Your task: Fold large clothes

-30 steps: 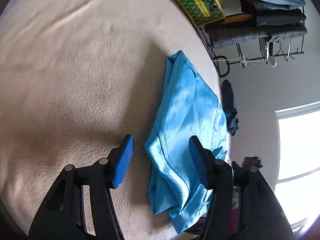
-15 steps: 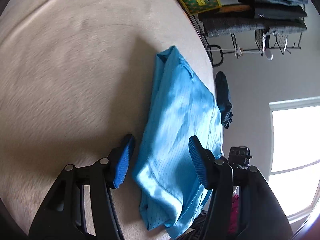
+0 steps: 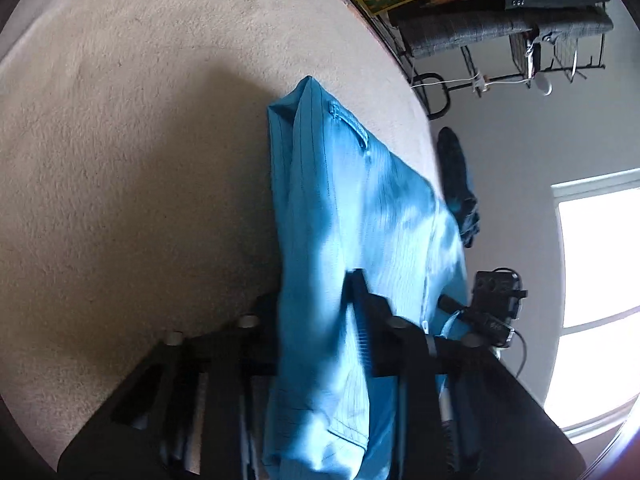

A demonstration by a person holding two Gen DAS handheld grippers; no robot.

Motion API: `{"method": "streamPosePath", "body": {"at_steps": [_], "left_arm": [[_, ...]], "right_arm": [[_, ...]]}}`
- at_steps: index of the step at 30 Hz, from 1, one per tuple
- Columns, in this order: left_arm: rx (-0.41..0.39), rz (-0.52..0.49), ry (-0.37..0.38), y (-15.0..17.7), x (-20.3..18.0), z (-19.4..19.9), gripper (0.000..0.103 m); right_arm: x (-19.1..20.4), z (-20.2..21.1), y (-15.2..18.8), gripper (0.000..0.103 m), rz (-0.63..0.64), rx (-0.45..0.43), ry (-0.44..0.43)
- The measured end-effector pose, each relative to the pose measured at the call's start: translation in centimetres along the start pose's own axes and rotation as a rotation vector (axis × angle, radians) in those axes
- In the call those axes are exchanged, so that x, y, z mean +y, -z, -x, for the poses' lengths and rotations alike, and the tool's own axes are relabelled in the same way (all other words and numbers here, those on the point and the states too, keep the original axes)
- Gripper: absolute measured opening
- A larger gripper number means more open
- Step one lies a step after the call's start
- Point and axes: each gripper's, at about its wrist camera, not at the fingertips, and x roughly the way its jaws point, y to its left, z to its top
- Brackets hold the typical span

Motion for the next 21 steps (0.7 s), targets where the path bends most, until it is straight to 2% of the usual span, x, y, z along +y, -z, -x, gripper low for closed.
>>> {"method": "streamPosePath", "body": {"at_steps": [3, 9, 17, 21], "left_arm": [[-0.023, -0.050, -0.050, 0.5, -1.0, 0.0, 0.012], [-0.081, -0.152, -0.123, 1.8, -3.7, 0.9, 0.006], [-0.118, -0.220, -0.114, 3.1, -7.2, 1.7, 0.005], [-0.107, -0.257, -0.069, 3.7, -9.9, 0.7, 0.004]], "right_arm": [[0.3, 0.0, 0.2, 0.012, 0.009, -0.002, 0.024], [3.1, 0.8, 0.6, 0.006, 0.120, -0.019, 0.138], [6.8, 2.7, 1.0, 0.004, 0.219, -0.064, 0.188], [7.4, 4.6, 1.5, 0.004, 0.264, -0.085, 0.226]]}}
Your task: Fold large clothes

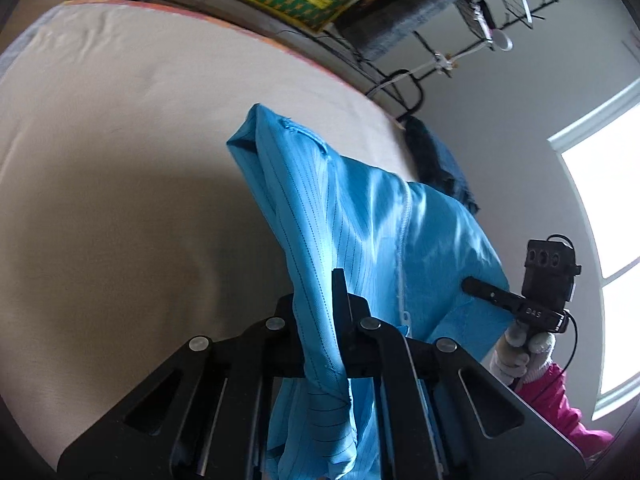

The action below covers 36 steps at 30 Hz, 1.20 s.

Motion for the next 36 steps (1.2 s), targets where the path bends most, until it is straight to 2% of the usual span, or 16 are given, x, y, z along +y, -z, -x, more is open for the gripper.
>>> {"method": "streamPosePath", "body": {"at_steps": [7, 14, 21, 26, 36], "left_arm": [[0.005, -0.068, 0.067, 0.0, -5.7, -3.3, 0.004], [0.030, -0.095, 0.155, -0.7, -10.8, -8.6, 0.004], [0.041, -0.184, 0.206, -4.6, -18.0, -14.9, 0.004], [0.038, -0.205, 0.259, -7.5, -22.1, -19.0, 0.004], [-0.015, -0.231, 0.304, -15.0, -28.6, -27.2, 0.004]], "right_arm": [[-1.1, 3.5, 0.9, 0.004, 0.014, -0.045, 0.063], [-4.4, 9.5, 0.7, 0.004, 0.023, -0.089, 0.147], [-8.6, 14.8, -1.6, 0.004, 0.032, -0.132, 0.251], [-12.1, 18.2, -3.9, 0.004, 0.034, -0.168, 0.312], [-18.5, 22.3, -11.0, 0.004, 0.080, -0.233, 0.423]]}}
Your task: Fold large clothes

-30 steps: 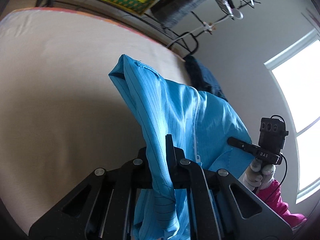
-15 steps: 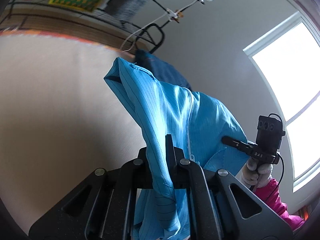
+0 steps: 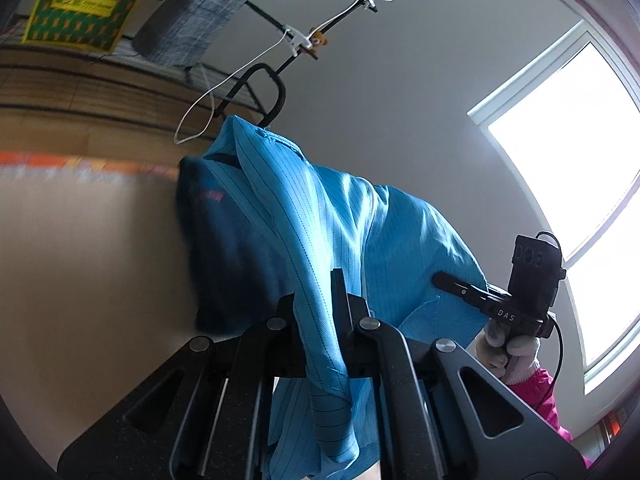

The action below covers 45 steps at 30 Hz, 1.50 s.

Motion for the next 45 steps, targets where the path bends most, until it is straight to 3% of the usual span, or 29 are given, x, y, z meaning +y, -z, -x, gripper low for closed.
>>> {"method": "streamPosePath", "body": {"at_steps": [11, 20, 22, 24, 26, 29, 31, 35, 45], "left_arm": [[-0.061, -0.010, -0.043, -5.9, 1.6, -8.0, 0.004], [-0.033, 0.030, -0.128, -4.4, 5.3, -10.2, 0.004], [-0.017, 0.029, -0.144, -4.1, 5.6, -10.3, 0.006], [-0.007, 0.013, -0.192, -4.1, 5.4, -10.4, 0.013], [-0.010, 0.000, -0.245, -3.9, 5.1, -10.2, 0.025], [-0.012, -0.014, -0.286, -3.7, 4.8, -9.6, 0.042], [-0.017, -0.038, -0.311, -3.5, 4.2, -8.9, 0.042], [-0.033, -0.071, -0.330, -3.5, 2.7, -6.8, 0.042], [-0.078, -0.163, -0.327, -2.1, -4.3, 0.6, 0.042]], "right_arm": [[-6.1, -4.6, -6.8, 0.003, 0.062, -0.039, 0.111], [-10.5, -10.0, -6.1, 0.004, 0.023, 0.003, 0.124], [-11.8, -10.8, -5.7, 0.008, -0.012, 0.018, 0.131], [-12.6, -11.3, -5.2, 0.018, -0.026, 0.032, 0.146], [-13.3, -11.8, -4.6, 0.032, -0.034, 0.056, 0.202], [-14.2, -12.2, -4.0, 0.036, -0.048, 0.078, 0.331], [-15.2, -11.9, -3.4, 0.036, -0.083, 0.088, 0.390], [-15.5, -10.1, -3.1, 0.036, -0.129, 0.043, 0.389], [-11.1, -2.7, -3.2, 0.037, -0.142, -0.083, 0.385]]}}
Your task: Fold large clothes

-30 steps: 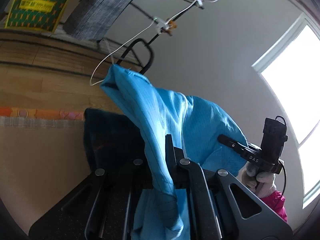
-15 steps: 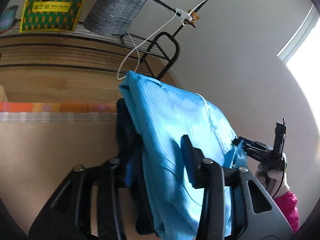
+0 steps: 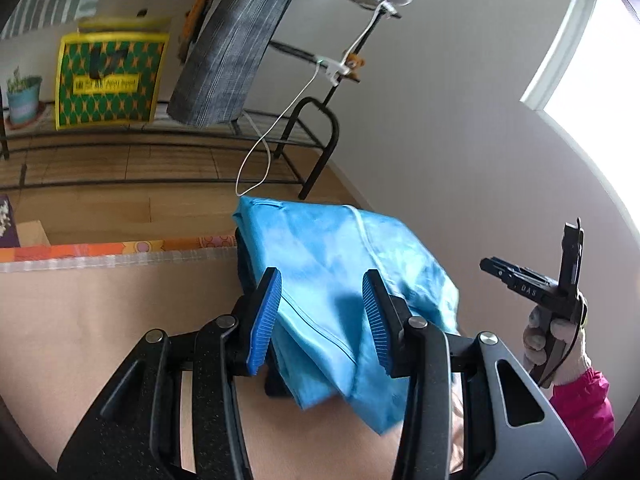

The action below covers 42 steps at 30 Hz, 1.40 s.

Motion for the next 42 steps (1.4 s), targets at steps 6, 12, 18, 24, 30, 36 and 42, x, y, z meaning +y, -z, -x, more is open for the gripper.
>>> {"method": "streamPosePath", "body": {"at_steps": [6, 12, 18, 24, 30, 36, 42], "left_arm": [[-0.041, -0.062, 0.006, 1.1, -3.2, 7.6, 0.042], [-0.090, -0.123, 0.021, 2.7, -6.2, 16.2, 0.042], [-0.147, -0.197, 0.019, 5.2, -9.1, 24.5, 0.050], [-0.184, -0.238, 0.025, 8.6, -10.6, 31.3, 0.070], [-0.208, -0.277, 0.013, 12.3, -10.7, 35.5, 0.092], [-0.245, -0.309, -0.042, 15.4, -9.9, 36.8, 0.099], [-0.239, -0.292, -0.087, 17.1, -8.8, 35.8, 0.101]], "right_arm": [[2.3, 7.0, 0.6, 0.045, -0.006, -0.057, -0.004], [6.5, 15.1, 1.7, 0.047, 0.021, -0.131, 0.019], [11.2, 23.0, 3.7, 0.062, 0.051, -0.214, 0.042], [15.5, 29.4, 6.7, 0.070, 0.068, -0.285, 0.049], [18.0, 33.1, 10.0, 0.084, 0.047, -0.344, 0.074], [19.5, 34.2, 13.1, 0.084, 0.004, -0.394, 0.095], [20.9, 33.7, 15.3, 0.084, -0.013, -0.414, 0.090]]}}
